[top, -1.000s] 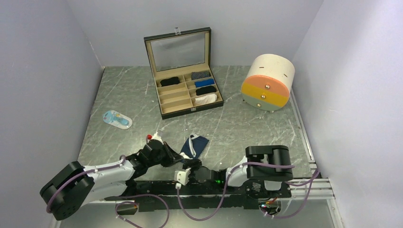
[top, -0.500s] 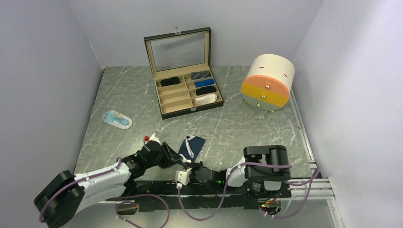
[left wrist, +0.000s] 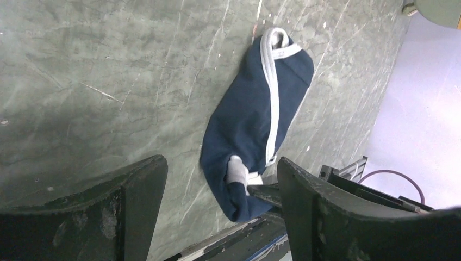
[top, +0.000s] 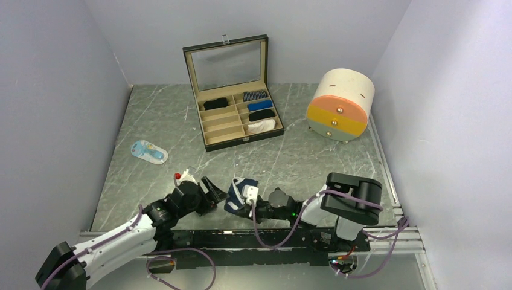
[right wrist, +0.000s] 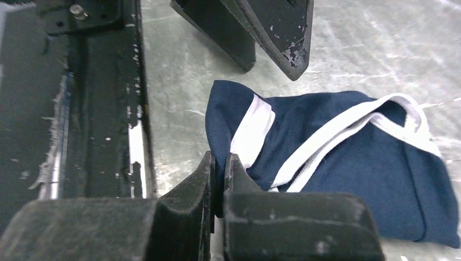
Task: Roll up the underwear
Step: Roll the underwear to the center of the board.
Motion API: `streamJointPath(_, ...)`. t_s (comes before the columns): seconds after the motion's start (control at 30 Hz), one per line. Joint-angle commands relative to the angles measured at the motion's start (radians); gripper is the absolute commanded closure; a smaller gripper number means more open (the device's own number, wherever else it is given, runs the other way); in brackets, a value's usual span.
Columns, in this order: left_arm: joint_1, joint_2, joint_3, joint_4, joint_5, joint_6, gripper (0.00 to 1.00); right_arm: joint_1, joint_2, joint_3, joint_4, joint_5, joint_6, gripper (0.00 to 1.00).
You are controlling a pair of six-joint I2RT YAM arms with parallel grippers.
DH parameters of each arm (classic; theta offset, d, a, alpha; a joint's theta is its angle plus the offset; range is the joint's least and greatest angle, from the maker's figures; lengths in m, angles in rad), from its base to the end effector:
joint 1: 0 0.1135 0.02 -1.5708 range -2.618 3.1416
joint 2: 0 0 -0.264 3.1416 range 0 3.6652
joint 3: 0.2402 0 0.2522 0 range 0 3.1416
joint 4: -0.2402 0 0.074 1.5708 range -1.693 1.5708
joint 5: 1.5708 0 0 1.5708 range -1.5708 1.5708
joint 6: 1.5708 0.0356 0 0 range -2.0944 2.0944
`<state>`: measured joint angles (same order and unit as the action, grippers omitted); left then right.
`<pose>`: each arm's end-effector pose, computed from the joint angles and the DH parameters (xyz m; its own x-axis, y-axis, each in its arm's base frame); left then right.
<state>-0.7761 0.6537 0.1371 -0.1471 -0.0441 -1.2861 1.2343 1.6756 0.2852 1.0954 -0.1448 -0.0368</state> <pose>0.1006 -0.0965 0.1377 -0.7713 -0.5864 -0.2473 -0.2323 0.6212 -0.7484 0.0794 0.2425 0.1141 -0.0599 -0.2815 -0.9577 -0.9825 0.1862 0.0067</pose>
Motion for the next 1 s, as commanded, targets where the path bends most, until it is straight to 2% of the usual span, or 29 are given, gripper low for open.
streamJointPath(0.0, -0.002, -0.012, 0.011, -0.035, -0.039, 0.056, 0.21, -0.060, 0.025, 0.039, 0.027, -0.188, 0.248, 1.00)
streamJointPath(0.17, -0.001, 0.006, 0.023, 0.000, -0.020, 0.108, 0.23, -0.169, 0.075, 0.068, 0.031, -0.321, 0.396, 1.00)
streamJointPath(0.3, -0.002, -0.004, 0.054, -0.026, -0.031, 0.147, 0.22, -0.246, 0.133, 0.112, -0.031, -0.407, 0.535, 1.00)
streamJointPath(0.63, -0.001, -0.086, 0.056, -0.080, 0.005, 0.220, 0.23, -0.327, 0.381, 0.038, 0.293, -0.412, 0.953, 0.98)
streamJointPath(0.8, -0.002, -0.102, 0.028, -0.048, 0.054, 0.253, 0.25, -0.347, 0.433, 0.034, 0.321, -0.400, 1.052, 0.97)
streamJointPath(0.97, -0.002, -0.031, -0.037, 0.129, 0.125, 0.263, 0.28, -0.372, 0.413, 0.050, 0.182, -0.383, 1.051, 0.96)
